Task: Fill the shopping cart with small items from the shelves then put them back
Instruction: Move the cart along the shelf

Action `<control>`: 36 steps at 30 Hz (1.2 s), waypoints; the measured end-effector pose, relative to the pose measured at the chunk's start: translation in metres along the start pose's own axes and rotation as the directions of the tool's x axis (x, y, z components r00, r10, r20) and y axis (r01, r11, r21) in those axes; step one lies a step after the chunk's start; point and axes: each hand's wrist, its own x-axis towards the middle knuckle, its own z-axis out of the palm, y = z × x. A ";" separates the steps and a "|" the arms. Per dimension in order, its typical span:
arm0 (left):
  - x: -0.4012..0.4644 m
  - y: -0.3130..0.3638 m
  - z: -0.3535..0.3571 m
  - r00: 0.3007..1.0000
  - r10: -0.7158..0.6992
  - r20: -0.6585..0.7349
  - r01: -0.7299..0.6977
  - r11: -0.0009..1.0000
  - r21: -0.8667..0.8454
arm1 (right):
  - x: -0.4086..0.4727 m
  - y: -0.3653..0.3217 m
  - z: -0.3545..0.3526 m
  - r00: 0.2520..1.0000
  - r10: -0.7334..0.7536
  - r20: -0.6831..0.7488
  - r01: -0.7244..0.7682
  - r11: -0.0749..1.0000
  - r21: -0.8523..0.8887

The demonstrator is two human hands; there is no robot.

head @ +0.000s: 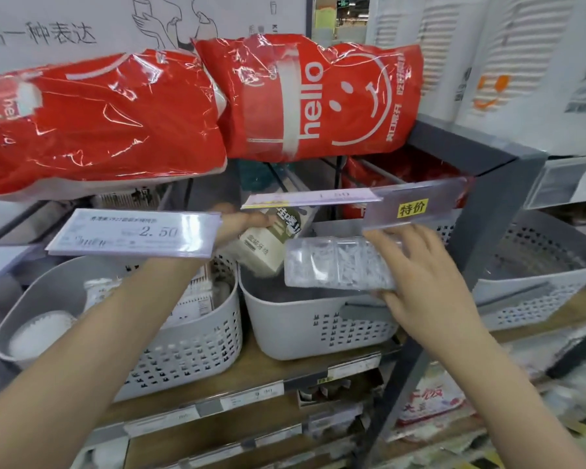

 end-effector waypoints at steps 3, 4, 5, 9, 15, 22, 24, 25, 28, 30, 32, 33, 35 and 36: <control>-0.001 0.009 0.007 0.981 0.139 0.136 -0.157 0.979 0.127 | 0.015 0.003 0.007 0.969 0.052 0.241 -0.075 0.994 0.084; -0.001 0.012 0.010 0.969 0.190 0.155 -0.215 0.963 0.164 | 0.022 0.003 0.006 0.937 0.069 0.343 -0.129 0.980 0.154; 0.003 0.009 0.013 0.959 0.229 0.166 -0.260 0.945 0.198 | 0.031 0.006 0.008 0.892 0.089 0.443 -0.187 0.965 0.184; 0.009 0.005 0.028 0.946 0.206 0.251 -0.308 0.816 0.488 | 0.057 0.017 0.009 0.657 0.104 0.747 -0.454 0.846 0.280; 0.031 -0.003 0.056 0.937 0.098 0.336 -0.315 0.654 0.688 | 0.073 0.016 0.028 0.525 0.102 0.845 -0.570 0.780 0.260; 0.045 -0.016 0.097 0.904 -0.020 0.427 -0.360 0.503 0.785 | 0.068 0.006 0.060 0.426 0.152 0.892 -0.334 0.943 -0.001; 0.047 -0.019 0.100 0.896 -0.042 0.441 -0.351 0.540 0.765 | 0.067 0.007 0.065 0.423 0.184 0.887 -0.341 0.940 -0.032; 0.047 -0.019 0.100 0.890 -0.067 0.451 -0.341 0.558 0.757 | 0.067 0.008 0.068 0.423 0.207 0.882 -0.345 0.937 -0.054; 0.046 -0.023 0.100 0.860 -0.154 0.486 -0.321 0.578 0.750 | 0.068 0.009 0.078 0.413 0.276 0.868 -0.355 0.926 -0.126; 0.046 -0.025 0.099 0.858 -0.174 0.483 -0.305 0.584 0.752 | 0.069 0.009 0.080 0.418 0.304 0.856 -0.379 0.915 -0.140; 0.048 -0.026 0.098 0.867 -0.197 0.459 -0.266 0.596 0.758 | 0.068 0.009 0.083 0.425 0.318 0.848 -0.406 0.904 -0.135; 0.048 -0.026 0.097 0.877 -0.209 0.433 -0.236 0.597 0.767 | 0.068 0.009 0.083 0.423 0.320 0.848 -0.414 0.901 -0.133; 0.045 -0.024 0.097 0.899 -0.249 0.360 -0.149 0.599 0.787 | 0.070 0.011 0.085 0.415 0.306 0.857 -0.412 0.903 -0.123; 0.044 -0.023 0.097 0.907 -0.272 0.321 -0.098 0.605 0.790 | 0.071 0.013 0.084 0.407 0.292 0.865 -0.406 0.907 -0.116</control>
